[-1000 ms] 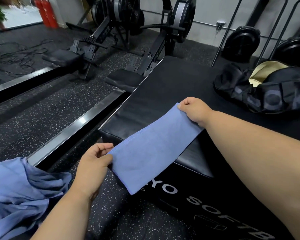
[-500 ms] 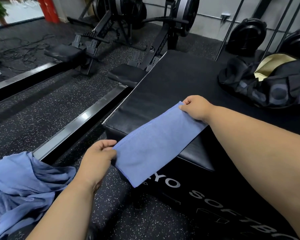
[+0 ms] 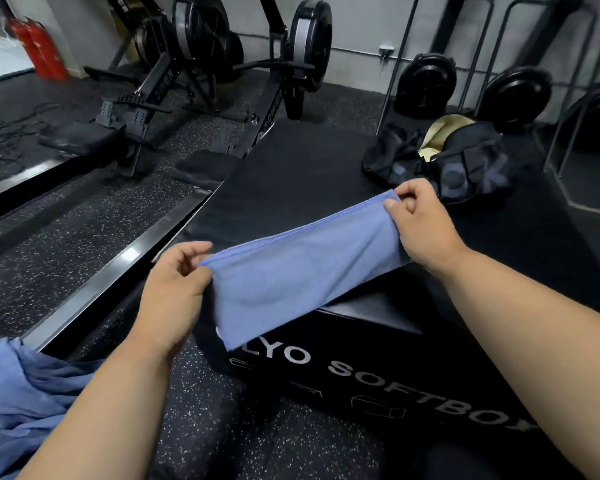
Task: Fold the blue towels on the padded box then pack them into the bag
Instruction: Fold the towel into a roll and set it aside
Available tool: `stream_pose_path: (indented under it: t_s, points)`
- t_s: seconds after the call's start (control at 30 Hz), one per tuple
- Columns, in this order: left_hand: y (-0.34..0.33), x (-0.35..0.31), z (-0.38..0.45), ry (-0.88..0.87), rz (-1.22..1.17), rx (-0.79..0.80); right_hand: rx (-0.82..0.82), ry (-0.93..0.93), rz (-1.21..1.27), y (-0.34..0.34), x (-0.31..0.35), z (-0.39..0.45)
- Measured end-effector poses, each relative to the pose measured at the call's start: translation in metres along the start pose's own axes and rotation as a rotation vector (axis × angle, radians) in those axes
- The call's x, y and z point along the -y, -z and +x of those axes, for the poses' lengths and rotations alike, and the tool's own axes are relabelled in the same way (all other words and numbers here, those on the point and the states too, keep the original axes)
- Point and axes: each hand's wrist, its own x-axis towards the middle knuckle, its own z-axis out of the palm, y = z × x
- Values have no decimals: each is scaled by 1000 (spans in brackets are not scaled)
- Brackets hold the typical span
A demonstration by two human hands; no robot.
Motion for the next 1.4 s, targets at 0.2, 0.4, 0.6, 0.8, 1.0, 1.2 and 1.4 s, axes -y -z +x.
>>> stream_pose_path:
  t_s: [0.2, 0.4, 0.6, 0.8, 1.0, 1.2, 1.4]
  points:
    - [-65, -24, 24, -53, 48, 76, -42, -19, -85, 84, 6, 11]
    - [-107, -11, 75, 10, 661, 72, 99, -286, -265, 75, -46, 29]
    - [-167, 3, 46, -326, 876, 248, 276, 110, -575, 2, -60, -9]
    - [-194, 40, 34, -218, 1380, 454, 416, 13, -766, -15, -98, -27]
    - [-168, 38, 42, -77, 1430, 300, 343, -65, -785, 4, -110, -26]
    - [-161, 36, 39, 4, 1377, 201, 290, -101, -729, 8, -118, -25]
    - [-136, 44, 36, -63, 1327, 193, 332, -103, -731, 11, -118, -11]
